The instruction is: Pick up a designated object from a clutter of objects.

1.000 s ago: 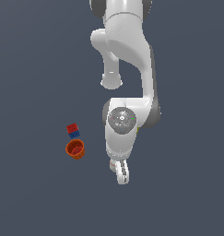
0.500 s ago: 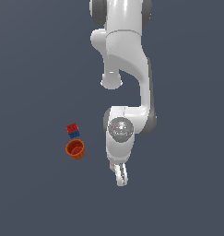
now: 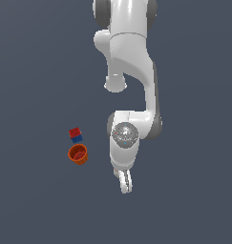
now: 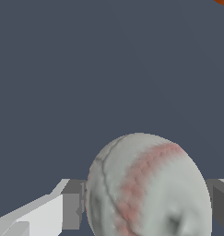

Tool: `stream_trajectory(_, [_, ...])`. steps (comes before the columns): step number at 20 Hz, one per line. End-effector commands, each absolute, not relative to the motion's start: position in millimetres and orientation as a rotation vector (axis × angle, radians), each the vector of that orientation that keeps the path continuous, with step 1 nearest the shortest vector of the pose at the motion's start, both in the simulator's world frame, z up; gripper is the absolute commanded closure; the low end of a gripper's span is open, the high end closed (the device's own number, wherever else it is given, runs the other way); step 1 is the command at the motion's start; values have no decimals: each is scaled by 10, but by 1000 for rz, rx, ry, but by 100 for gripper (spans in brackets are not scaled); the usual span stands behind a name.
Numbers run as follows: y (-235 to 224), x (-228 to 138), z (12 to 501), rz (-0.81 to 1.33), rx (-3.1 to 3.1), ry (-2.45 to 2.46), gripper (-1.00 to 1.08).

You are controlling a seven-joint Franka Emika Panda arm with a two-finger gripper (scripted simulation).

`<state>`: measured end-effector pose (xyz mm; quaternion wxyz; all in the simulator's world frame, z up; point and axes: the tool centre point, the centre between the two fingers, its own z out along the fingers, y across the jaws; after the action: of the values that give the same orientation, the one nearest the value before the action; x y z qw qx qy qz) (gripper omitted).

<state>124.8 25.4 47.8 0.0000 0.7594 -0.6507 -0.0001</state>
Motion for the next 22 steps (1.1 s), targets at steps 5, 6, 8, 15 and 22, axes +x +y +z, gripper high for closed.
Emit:
stream_trajectory(5, [254,1247,480,0,2385,-2044,108])
stream_trajectory(6, [256,1245,488,0,2385,-2044,108])
stream_trajectory(8, [271,1236,517,0,2386,-2044,108])
stream_trajectory(15, [371,1162,785,0,2386,-2044,108])
stream_trajectory(22, [574,1011,1338,-1,2386,-2044,108])
